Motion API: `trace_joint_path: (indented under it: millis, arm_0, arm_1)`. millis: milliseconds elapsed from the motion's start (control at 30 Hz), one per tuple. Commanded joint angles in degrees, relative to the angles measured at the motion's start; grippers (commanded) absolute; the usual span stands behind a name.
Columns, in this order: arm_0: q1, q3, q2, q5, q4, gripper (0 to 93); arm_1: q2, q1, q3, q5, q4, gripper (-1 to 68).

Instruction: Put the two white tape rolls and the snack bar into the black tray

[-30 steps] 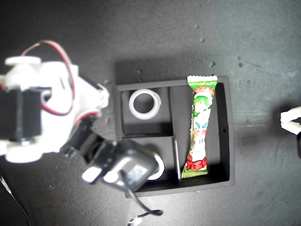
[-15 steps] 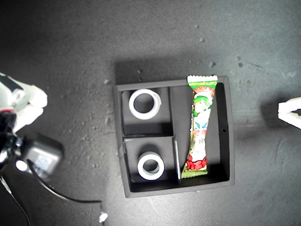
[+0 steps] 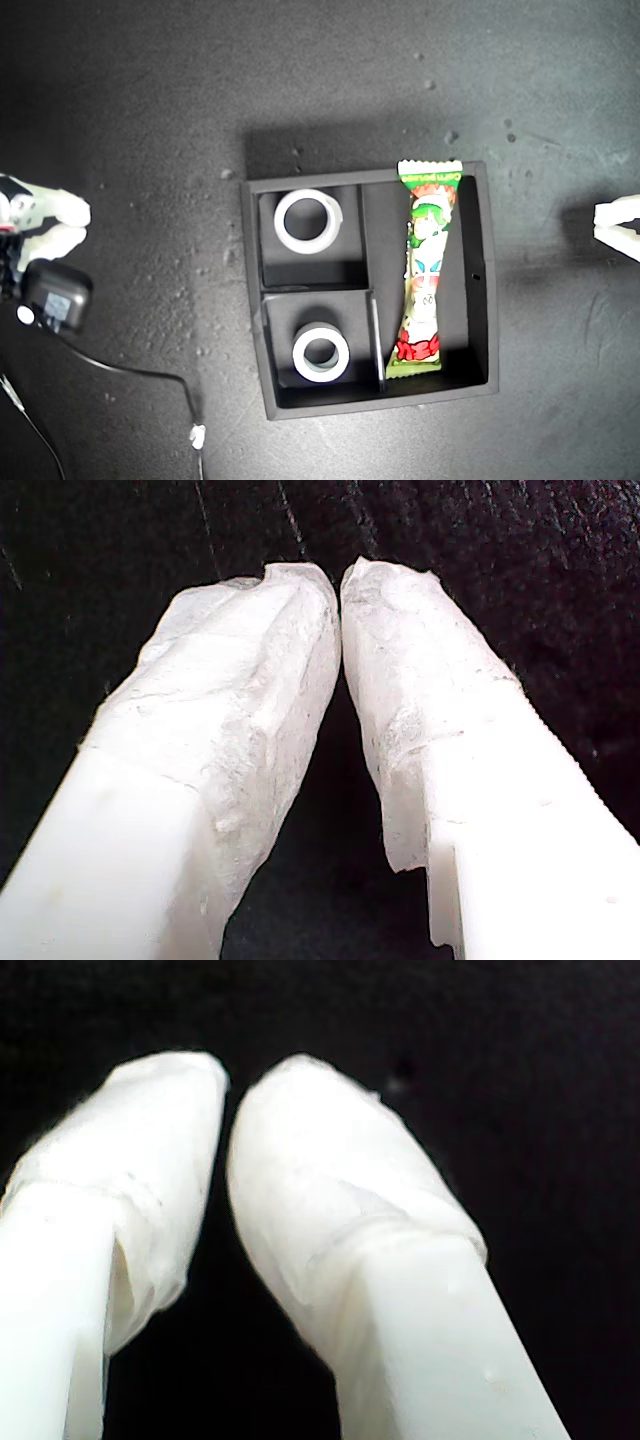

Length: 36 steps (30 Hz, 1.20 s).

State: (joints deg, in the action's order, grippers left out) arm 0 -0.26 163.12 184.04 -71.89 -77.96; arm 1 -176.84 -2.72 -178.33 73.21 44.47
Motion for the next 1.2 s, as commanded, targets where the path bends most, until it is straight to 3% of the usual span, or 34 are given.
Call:
trace_joint_path:
  millis: [0, 167, 333, 400, 467, 533, 600, 667, 1167]
  arm_0:
    - [0.8, 3.9, 9.0, -1.0, -2.0, 0.0]
    - [1.1, 7.3, 10.0, -1.3, -1.6, -0.1]
    - [3.1, 16.4, 10.0, -4.4, 6.6, 0.1]
    - [4.3, 16.7, 10.0, -7.6, 5.1, 0.2]
    - [5.1, 16.7, 10.0, -6.6, 3.4, 0.2]
    - [5.4, 16.7, 10.0, -4.9, 0.7, 0.2]
    - [6.9, 16.7, 9.6, -8.3, -2.0, 0.2]
    - [8.4, 16.7, 9.9, -5.5, -2.0, 0.2]
    - [8.8, 16.7, 9.9, -5.7, -2.0, 0.2]
  arm_1:
    - [-0.7, -1.4, -0.7, 0.0, 3.2, -0.4]
    - [-0.7, -2.3, -0.7, 9.2, 12.9, -0.2]
    - [-0.7, -2.8, -0.7, 9.8, 20.0, 0.0]
    - [-0.7, -3.1, -0.7, 8.8, 23.0, 0.0]
    - [-0.7, -3.6, -0.7, 9.4, 26.9, 0.0]
    - [-0.7, -3.3, -0.7, 9.2, 26.9, 0.0]
    - [-0.7, -2.5, -0.7, 9.5, 26.9, 0.0]
    - [-0.7, -1.6, -0.7, 9.5, 26.9, 0.0]
    - [-0.7, -0.5, -0.7, 9.5, 26.9, 0.0]
